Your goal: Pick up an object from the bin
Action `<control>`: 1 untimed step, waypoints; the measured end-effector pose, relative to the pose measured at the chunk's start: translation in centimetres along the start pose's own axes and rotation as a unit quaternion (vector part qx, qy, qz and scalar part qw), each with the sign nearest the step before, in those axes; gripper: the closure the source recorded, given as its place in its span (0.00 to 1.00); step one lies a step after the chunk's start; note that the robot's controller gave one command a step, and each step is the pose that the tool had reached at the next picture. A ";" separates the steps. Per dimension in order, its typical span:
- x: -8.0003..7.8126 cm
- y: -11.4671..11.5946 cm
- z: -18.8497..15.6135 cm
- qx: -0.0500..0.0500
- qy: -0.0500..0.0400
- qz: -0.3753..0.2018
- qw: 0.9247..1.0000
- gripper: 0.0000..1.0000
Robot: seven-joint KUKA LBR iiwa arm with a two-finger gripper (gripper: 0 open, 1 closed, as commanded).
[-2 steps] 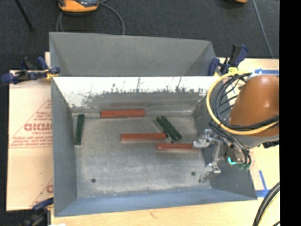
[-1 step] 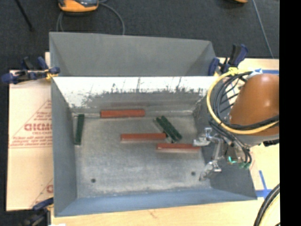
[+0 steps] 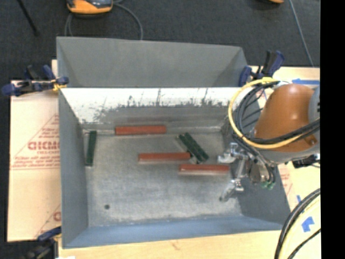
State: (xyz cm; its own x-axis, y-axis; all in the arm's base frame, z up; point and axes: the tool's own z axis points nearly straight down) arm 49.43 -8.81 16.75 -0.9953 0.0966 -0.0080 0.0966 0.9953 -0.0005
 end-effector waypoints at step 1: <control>-4.1 0.7 7.3 0.000 0.002 0.022 1.000 1.00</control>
Offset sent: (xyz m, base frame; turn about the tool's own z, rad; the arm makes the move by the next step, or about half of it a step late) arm 0.0000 0.0000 0.0000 0.0000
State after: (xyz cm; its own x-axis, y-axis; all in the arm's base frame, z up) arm 53.67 -8.54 9.48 -0.9901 0.1402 -0.0042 0.1402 0.9901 -0.0008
